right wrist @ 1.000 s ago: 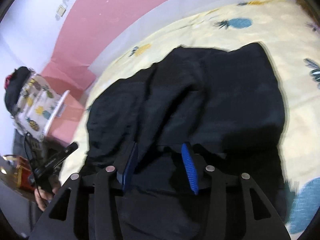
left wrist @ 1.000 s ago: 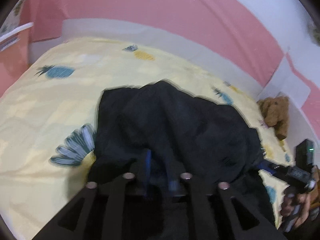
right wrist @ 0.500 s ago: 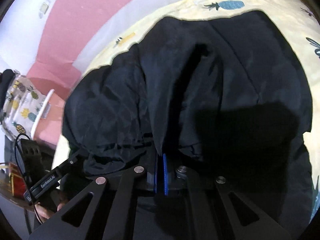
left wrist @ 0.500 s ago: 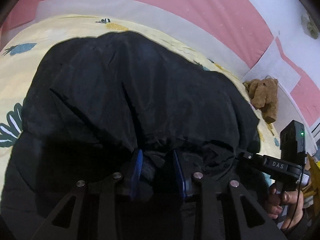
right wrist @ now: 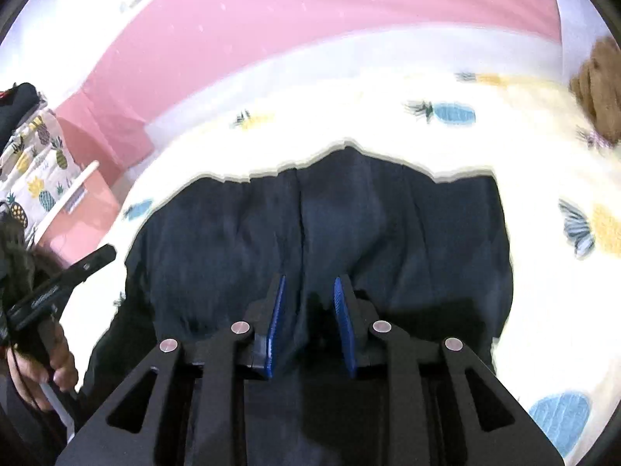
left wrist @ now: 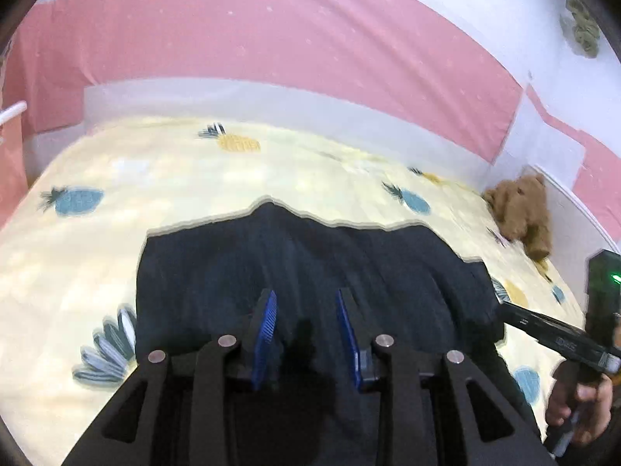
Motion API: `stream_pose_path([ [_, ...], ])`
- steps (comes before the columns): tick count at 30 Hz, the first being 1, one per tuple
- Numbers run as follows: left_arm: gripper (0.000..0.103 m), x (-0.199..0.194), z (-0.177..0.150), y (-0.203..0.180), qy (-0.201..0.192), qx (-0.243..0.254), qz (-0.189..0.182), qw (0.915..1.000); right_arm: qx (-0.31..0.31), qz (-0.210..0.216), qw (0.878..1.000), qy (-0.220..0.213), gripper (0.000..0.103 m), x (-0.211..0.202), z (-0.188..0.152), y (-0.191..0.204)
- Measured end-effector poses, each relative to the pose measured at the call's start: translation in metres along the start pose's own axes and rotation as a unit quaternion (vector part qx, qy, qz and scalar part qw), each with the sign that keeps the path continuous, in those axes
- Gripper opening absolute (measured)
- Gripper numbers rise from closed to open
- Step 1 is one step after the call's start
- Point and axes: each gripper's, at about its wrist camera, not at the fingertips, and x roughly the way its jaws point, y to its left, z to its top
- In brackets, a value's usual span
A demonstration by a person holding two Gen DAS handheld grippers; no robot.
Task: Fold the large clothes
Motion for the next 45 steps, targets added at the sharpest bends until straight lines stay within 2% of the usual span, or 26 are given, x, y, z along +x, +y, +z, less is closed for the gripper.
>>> stream_pose_path([
  [3,0.032,0.042,0.013,0.016,0.025,-0.014,0.042,0.9987,-0.011,-0.029,0.999,0.019,0.026,0.032,0.012,-0.005],
  [5,0.032,0.057,0.0,0.034,0.048,-0.034,0.049,0.9971,-0.015,-0.07,0.996,0.049,0.026,0.06,0.005,-0.014],
  [6,0.032,0.065,-0.011,0.042,0.058,-0.041,0.053,0.996,-0.011,-0.075,0.995,0.059,0.023,0.069,-0.001,-0.021],
  [8,0.03,0.071,-0.034,0.051,0.059,-0.042,0.056,0.9958,-0.003,-0.07,0.996,0.061,0.016,0.076,-0.013,-0.033],
  [10,0.03,0.075,-0.052,0.052,0.053,-0.041,0.045,0.9967,-0.006,-0.074,0.996,0.054,0.014,0.078,-0.023,-0.038],
  [13,0.029,0.078,-0.051,0.049,0.053,-0.034,0.054,0.9966,0.0,-0.076,0.995,0.061,0.014,0.075,-0.016,-0.036],
  [15,0.028,0.069,-0.046,0.045,0.059,-0.03,0.063,0.9959,0.016,-0.069,0.996,0.055,0.015,0.057,-0.007,-0.032],
  [18,0.028,0.03,-0.039,0.033,0.029,-0.026,0.028,0.9989,-0.002,-0.05,0.999,0.014,0.017,0.016,-0.005,-0.01],
  [20,0.028,0.009,-0.04,0.021,0.01,-0.01,0.008,0.9999,-0.022,-0.021,1.0,0.003,0.017,0.001,-0.011,0.008],
  [21,0.028,0.003,-0.044,0.01,0.008,0.003,-0.013,0.9999,-0.034,-0.005,0.999,0.007,0.017,-0.001,-0.016,0.019],
  [23,0.028,0.007,-0.05,-0.004,0.023,0.021,-0.031,0.999,-0.055,0.014,0.998,0.035,0.017,0.012,-0.027,0.035],
  [25,0.028,0.031,-0.064,-0.013,0.071,0.034,-0.04,0.996,-0.064,0.007,0.995,0.082,0.017,0.043,-0.038,0.038],
  [27,0.028,0.055,-0.081,-0.013,0.111,0.026,-0.035,0.9928,-0.062,-0.009,0.992,0.108,0.017,0.066,-0.051,0.032],
  [28,0.028,0.061,-0.088,-0.013,0.115,0.026,-0.031,0.9925,-0.057,-0.008,0.992,0.108,0.016,0.07,-0.055,0.027],
  [33,0.027,0.065,-0.097,-0.019,0.119,0.018,-0.022,0.9925,-0.055,-0.012,0.992,0.109,0.015,0.079,-0.061,0.021],
  [37,0.027,0.078,-0.102,-0.014,0.114,0.016,-0.019,0.9932,-0.052,-0.008,0.994,0.094,0.014,0.09,-0.066,0.015],
  [41,0.027,0.07,-0.101,-0.017,0.104,0.02,-0.015,0.9943,-0.059,-0.014,0.994,0.086,0.014,0.08,-0.064,0.019],
  [45,0.027,0.039,-0.092,-0.019,0.095,0.023,-0.029,0.9948,-0.063,-0.013,0.995,0.071,0.017,0.045,-0.052,0.031],
])
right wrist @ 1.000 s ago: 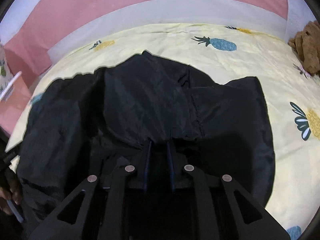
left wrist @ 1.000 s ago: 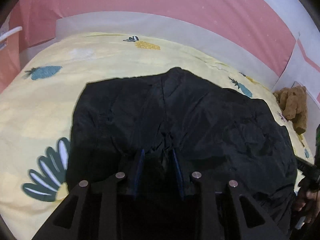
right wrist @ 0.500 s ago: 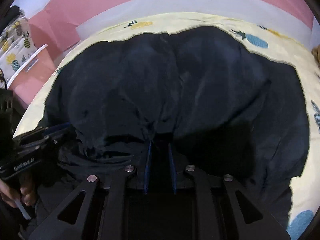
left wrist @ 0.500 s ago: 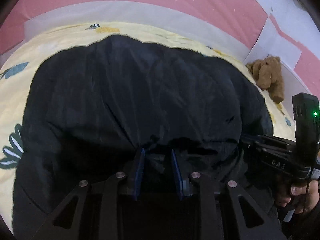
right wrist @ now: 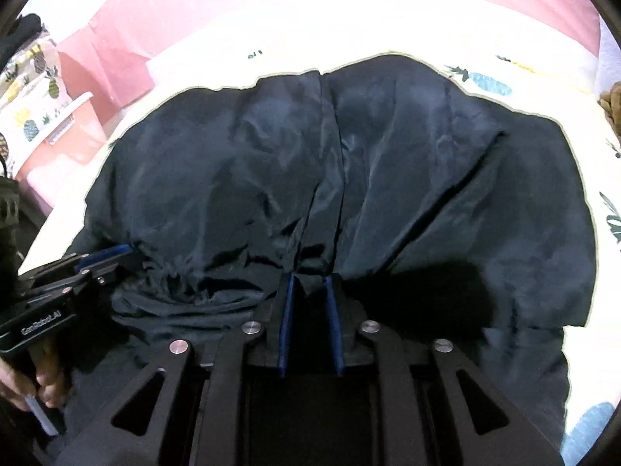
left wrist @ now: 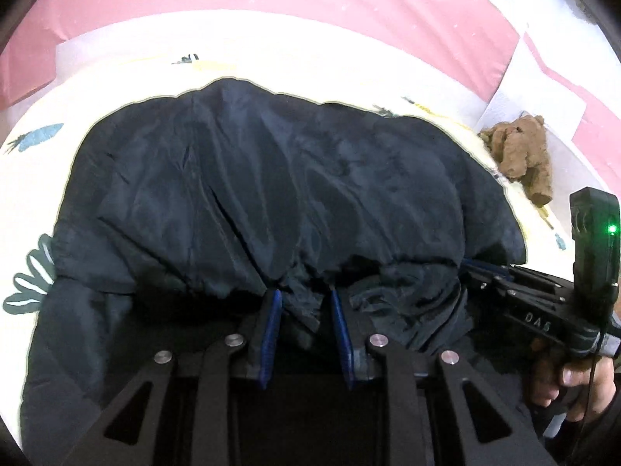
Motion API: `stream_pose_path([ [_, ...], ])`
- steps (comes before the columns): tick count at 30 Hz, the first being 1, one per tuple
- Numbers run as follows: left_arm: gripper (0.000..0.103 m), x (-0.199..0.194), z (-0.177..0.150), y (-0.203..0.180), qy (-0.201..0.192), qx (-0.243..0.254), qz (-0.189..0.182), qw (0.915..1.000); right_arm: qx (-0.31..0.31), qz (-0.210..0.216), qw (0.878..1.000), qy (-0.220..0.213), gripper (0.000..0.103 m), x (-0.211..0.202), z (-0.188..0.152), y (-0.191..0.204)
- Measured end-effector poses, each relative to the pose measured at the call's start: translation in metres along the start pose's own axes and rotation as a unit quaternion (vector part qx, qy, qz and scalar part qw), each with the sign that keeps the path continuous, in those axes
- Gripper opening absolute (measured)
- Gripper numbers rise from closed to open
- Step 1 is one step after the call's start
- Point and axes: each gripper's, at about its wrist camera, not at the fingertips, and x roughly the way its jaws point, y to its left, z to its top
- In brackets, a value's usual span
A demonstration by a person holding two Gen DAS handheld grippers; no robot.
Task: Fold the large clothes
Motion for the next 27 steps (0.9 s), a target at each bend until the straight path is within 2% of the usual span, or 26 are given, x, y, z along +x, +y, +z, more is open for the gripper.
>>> stream_pose_path([
  [2,0.027,-0.018,0.006,-0.001,-0.012,0.005,-0.011,0.9999,-0.01,0.004,1.0,-0.027,0.019,-0.023,0.007,0.002],
  [5,0.027,-0.044,0.031,0.0,-0.054,0.012,-0.019,0.9983,-0.009,0.007,0.998,-0.069,0.031,-0.044,0.034,-0.002],
  [8,0.027,-0.042,0.075,0.007,-0.089,0.02,0.011,0.9957,-0.009,-0.01,0.997,-0.08,0.033,-0.032,0.062,-0.011],
  [11,0.027,-0.016,0.101,0.027,-0.081,0.002,0.037,0.996,0.018,-0.036,0.997,-0.06,0.033,-0.002,0.076,-0.033],
  [12,0.027,0.001,0.103,0.037,-0.069,-0.01,0.058,0.9959,0.029,-0.045,0.998,-0.046,0.033,0.011,0.074,-0.044],
  [14,0.027,0.026,0.094,0.055,-0.041,-0.033,0.066,0.9964,0.039,-0.052,0.998,-0.025,0.03,0.032,0.061,-0.059],
  [16,0.025,0.034,0.076,0.065,-0.046,-0.045,0.05,0.9967,0.024,-0.061,0.997,-0.033,0.027,0.037,0.049,-0.059],
  [19,0.025,0.036,0.066,0.064,-0.056,-0.038,0.054,0.9962,0.019,-0.069,0.997,-0.038,0.027,0.039,0.043,-0.058],
  [23,0.024,0.02,0.072,0.061,-0.05,-0.042,0.056,0.9963,0.028,-0.069,0.996,-0.037,0.027,0.021,0.054,-0.055],
  [27,0.024,-0.021,0.067,0.051,-0.088,-0.027,0.031,0.9952,0.029,-0.033,0.996,-0.081,0.029,-0.024,0.053,-0.037],
])
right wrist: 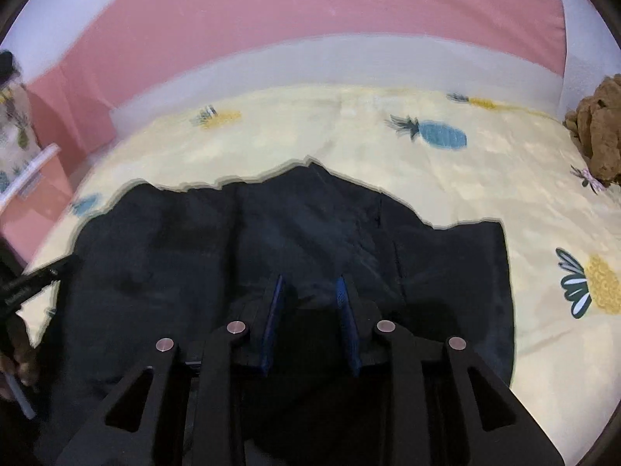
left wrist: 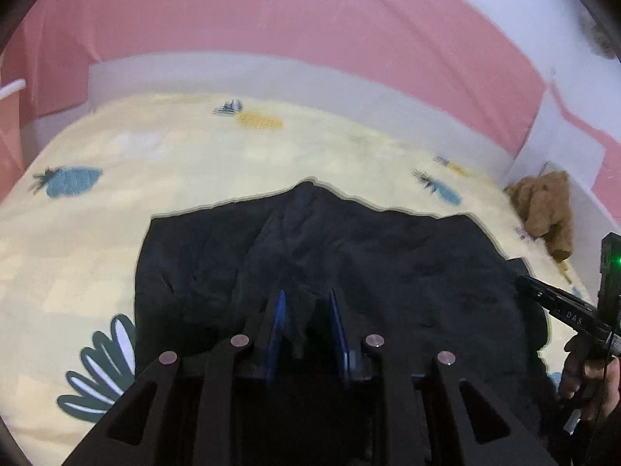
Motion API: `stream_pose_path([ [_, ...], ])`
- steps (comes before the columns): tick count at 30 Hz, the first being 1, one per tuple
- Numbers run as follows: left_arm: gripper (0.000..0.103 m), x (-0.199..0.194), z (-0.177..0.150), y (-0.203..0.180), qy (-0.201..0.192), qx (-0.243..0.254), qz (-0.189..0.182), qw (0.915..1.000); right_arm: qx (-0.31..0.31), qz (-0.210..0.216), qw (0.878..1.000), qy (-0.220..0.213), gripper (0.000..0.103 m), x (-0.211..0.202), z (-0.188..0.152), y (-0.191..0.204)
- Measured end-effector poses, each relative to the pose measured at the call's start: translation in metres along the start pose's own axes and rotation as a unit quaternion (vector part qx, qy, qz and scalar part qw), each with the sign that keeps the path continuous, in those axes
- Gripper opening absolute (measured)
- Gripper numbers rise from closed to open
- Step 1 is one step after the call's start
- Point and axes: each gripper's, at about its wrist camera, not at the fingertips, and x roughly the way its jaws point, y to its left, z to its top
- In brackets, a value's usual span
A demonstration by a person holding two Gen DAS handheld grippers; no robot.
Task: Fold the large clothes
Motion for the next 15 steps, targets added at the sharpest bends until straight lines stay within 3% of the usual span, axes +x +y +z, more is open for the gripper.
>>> stream_pose_path([
  [3,0.024,-0.015,-0.012,-0.015,-0.004,0.018,-0.031,0.9993,-0.024,0.032,0.999,0.005,0.029,-0.011,-0.011,0.022],
  [7,0.024,0.018,-0.032,-0.024,0.052,0.032,-0.02,0.9979,-0.018,0.039,0.997,0.061,0.029,0.031,-0.035,0.021],
  [10,0.024,0.025,-0.034,-0.021,0.058,0.024,-0.019,0.9979,-0.012,0.04,0.997,0.06,0.029,0.03,-0.033,0.021],
  [15,0.024,-0.009,-0.034,-0.029,0.043,0.03,-0.025,0.9983,-0.029,0.038,0.998,0.038,0.029,-0.01,-0.035,0.031],
])
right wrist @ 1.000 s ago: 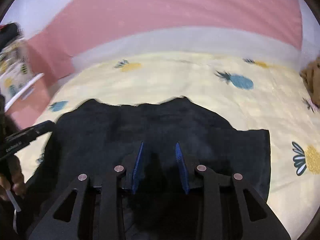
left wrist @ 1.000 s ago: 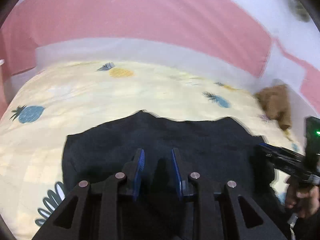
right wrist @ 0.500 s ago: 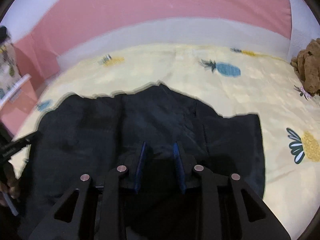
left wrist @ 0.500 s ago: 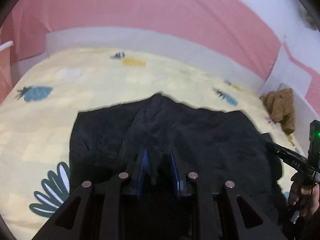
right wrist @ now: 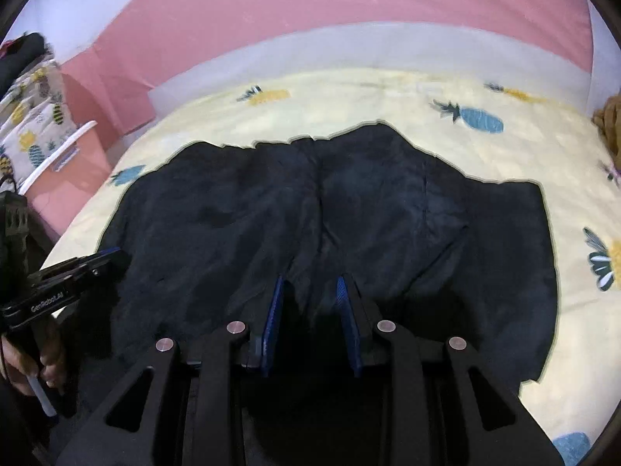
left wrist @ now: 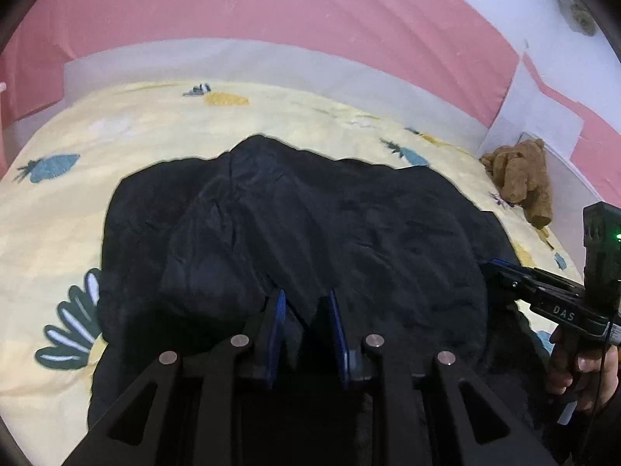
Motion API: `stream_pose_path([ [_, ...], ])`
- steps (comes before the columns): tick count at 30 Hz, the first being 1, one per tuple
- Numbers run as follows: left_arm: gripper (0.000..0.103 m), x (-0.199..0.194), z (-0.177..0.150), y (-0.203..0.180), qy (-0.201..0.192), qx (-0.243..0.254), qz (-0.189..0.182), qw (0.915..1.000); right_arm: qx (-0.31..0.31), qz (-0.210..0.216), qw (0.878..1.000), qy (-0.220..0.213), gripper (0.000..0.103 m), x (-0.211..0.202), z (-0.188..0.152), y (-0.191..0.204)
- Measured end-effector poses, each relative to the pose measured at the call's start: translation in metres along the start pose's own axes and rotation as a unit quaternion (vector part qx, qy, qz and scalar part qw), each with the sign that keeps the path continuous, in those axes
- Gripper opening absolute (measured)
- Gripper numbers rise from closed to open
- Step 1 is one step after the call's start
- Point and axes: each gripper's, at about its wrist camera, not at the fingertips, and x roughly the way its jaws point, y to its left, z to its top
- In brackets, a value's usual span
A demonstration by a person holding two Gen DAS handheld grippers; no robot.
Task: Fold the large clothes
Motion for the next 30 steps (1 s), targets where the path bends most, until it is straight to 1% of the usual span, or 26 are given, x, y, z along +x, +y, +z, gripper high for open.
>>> stream_pose_path([
  [2,0.024,-0.011,-0.008,-0.009,-0.002,0.001,-0.017,0.9999,0.002,0.011,1.0,0.003,0.029,-0.007,-0.011,0.007],
  [4,0.024,-0.009,-0.017,-0.015,0.004,0.009,-0.02,0.9997,0.003,0.02,1.0,0.017,0.029,0.0,-0.024,0.01],
  [5,0.024,-0.005,-0.021,-0.018,0.011,0.014,-0.016,0.9997,0.003,0.017,0.999,0.029,0.029,0.008,-0.03,0.011],
  [6,0.024,0.005,-0.026,-0.017,0.026,0.012,-0.008,0.9996,0.006,0.014,0.999,0.039,0.029,0.016,-0.034,0.009],
  [7,0.024,0.018,-0.031,-0.016,0.042,0.005,-0.001,0.9991,0.006,0.012,0.999,0.047,0.029,0.025,-0.037,0.007],
  [8,0.024,0.024,-0.035,-0.013,0.048,0.001,0.001,0.9988,0.005,0.011,0.999,0.051,0.029,0.033,-0.041,0.005],
  [13,0.024,0.031,-0.039,-0.015,0.044,0.005,0.011,0.999,0.006,0.01,0.999,0.047,0.029,0.04,-0.043,0.001],
  [16,0.024,0.029,-0.039,-0.018,0.041,0.007,0.016,0.999,0.012,0.011,0.999,0.045,0.029,0.035,-0.044,0.001],
  [19,0.024,0.014,-0.042,-0.024,0.039,0.011,0.027,0.9988,0.022,0.009,0.999,0.037,0.03,0.016,-0.045,0.001],
  [20,0.024,0.009,-0.043,-0.025,0.037,0.012,0.028,0.9988,0.024,0.007,0.999,0.03,0.035,0.004,-0.046,0.001],
  [22,0.024,-0.007,-0.048,-0.033,0.033,0.019,0.032,0.9987,0.02,0.005,1.0,0.02,0.04,-0.015,-0.05,0.001],
  [26,0.024,-0.042,-0.062,-0.048,0.026,0.027,0.045,0.9983,0.015,0.004,1.0,0.006,0.041,-0.056,-0.065,0.005],
  [28,0.024,-0.06,-0.07,-0.054,0.017,0.028,0.045,0.9985,0.015,0.003,1.0,-0.002,0.041,-0.076,-0.074,0.008],
  [30,0.024,-0.08,-0.08,-0.061,0.01,0.026,0.048,0.9985,0.016,0.005,1.0,-0.011,0.045,-0.096,-0.086,0.009],
])
